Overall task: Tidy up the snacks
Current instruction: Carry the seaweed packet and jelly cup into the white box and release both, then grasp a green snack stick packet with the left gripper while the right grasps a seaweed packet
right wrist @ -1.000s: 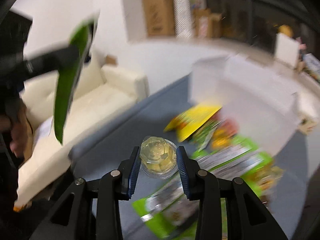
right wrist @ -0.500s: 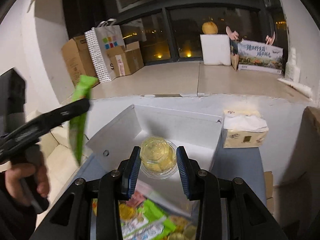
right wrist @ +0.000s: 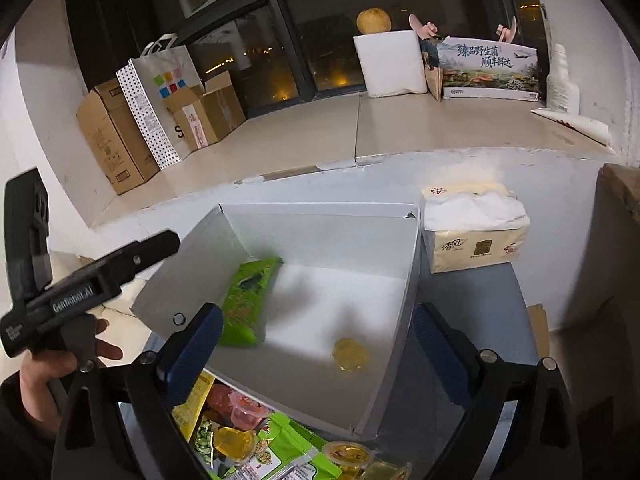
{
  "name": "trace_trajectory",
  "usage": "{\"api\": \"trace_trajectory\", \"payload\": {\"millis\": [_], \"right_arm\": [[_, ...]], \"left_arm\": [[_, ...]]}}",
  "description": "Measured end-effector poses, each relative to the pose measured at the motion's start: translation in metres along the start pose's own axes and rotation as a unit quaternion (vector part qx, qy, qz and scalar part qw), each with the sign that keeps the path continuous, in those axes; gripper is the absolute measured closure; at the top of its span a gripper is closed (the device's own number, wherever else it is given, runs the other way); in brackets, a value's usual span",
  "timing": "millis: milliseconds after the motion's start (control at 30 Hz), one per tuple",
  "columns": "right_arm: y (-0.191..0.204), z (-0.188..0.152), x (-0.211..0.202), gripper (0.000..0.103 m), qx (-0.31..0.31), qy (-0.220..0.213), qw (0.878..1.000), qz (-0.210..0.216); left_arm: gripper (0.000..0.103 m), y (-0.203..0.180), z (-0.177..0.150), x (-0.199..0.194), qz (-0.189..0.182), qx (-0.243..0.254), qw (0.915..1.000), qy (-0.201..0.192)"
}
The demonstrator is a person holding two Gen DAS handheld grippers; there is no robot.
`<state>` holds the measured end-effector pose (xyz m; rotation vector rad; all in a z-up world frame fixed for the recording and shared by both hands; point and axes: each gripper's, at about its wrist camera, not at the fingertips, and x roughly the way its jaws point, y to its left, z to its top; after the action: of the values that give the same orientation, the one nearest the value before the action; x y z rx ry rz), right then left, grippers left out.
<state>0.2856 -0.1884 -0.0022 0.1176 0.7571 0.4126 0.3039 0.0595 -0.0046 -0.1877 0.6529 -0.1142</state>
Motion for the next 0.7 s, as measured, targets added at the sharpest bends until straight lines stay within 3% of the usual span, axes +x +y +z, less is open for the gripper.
{"api": "trace_trajectory", "payload": {"millis": [167, 300, 500, 567, 700], "right_arm": [[0.015, -0.010, -0.022, 0.004, -0.029, 0.000, 0.999, -0.026], [0.022, -0.032, -0.053, 0.004, -0.030, -0.008, 0.999, -0.039], [0.026, -0.107, -0.094, 0.004, -0.010, 0.018, 0.998, -0.066], [0.028, -0.139, -0.098, 0.004, -0.001, 0.036, 0.997, -0.074], [0.040, -0.181, -0.094, 0.004, -0.012, 0.066, 0.992, -0.103]], "left_arm": [[0.000, -0.004, -0.010, -0.026, 0.007, 0.012, 0.9999, -0.007], [0.000, -0.017, -0.036, -0.064, 0.029, 0.031, 0.9991, -0.004], [0.000, -0.027, -0.113, -0.118, 0.020, 0.024, 0.9993, 0.022], [0.000, -0.025, -0.143, -0.136, 0.001, 0.007, 0.9996, 0.028], [0.000, -0.021, -0.184, -0.158, 0.002, -0.017, 0.9990, 0.040]]}}
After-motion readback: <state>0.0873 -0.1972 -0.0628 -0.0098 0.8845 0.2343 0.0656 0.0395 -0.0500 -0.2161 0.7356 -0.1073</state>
